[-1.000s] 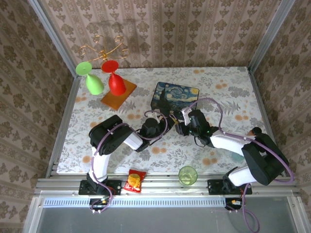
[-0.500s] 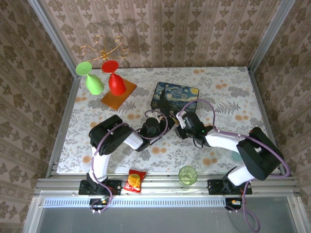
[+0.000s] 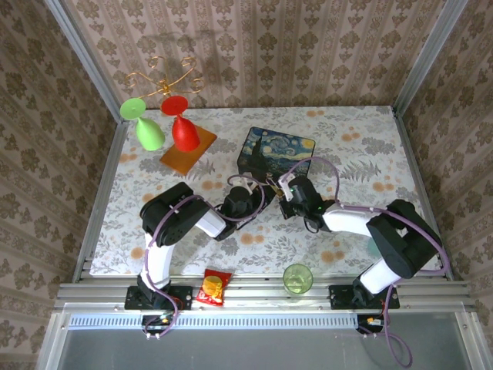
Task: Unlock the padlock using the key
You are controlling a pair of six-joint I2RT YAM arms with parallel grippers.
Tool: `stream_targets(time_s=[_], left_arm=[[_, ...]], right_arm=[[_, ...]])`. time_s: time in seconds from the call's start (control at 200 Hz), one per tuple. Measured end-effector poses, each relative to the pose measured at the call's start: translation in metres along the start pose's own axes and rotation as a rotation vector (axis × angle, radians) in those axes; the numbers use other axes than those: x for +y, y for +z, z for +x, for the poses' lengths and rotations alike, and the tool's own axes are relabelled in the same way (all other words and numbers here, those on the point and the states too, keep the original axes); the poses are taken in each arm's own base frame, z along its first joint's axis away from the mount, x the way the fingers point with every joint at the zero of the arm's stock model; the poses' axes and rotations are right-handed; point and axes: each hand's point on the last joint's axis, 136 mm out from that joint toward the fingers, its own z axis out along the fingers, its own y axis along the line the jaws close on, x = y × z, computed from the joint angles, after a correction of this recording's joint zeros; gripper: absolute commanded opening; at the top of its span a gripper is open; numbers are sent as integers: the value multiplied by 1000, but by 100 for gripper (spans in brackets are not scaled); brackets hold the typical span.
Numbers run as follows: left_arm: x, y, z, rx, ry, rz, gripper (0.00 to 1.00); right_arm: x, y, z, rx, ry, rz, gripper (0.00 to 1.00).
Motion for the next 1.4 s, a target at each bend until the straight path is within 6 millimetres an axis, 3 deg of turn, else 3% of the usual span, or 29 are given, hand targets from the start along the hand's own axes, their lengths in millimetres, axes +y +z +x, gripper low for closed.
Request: stream_targets(time_s=[0.195,0.35,0.565,0.685,0.805,1.165,1.4], left_arm=[[-3,-9,-1,12,35,3,15],[6,-10,-10,-4,47,-26,15],[27,-16,-5,14,80,-97,16],[35,-17,-4,23,101,-127,16],[44,-20,-7,29,136,-169,16],[42,-21,-16,33,206,-203,16],[40,-22,-18,26,225,-202,16]], right_arm=[[-3,-15,7,-47,234,-185,3],[4,-16,4,-63,355,-298,3],[11,-14,2,-54,461,-374,4],[11,-11,7,-15,537,-397,10],[9,-7,15,19,587,-382,18],[-16,4,29,111,678,-201,19],[-9,-7,26,105,617,-148,28]])
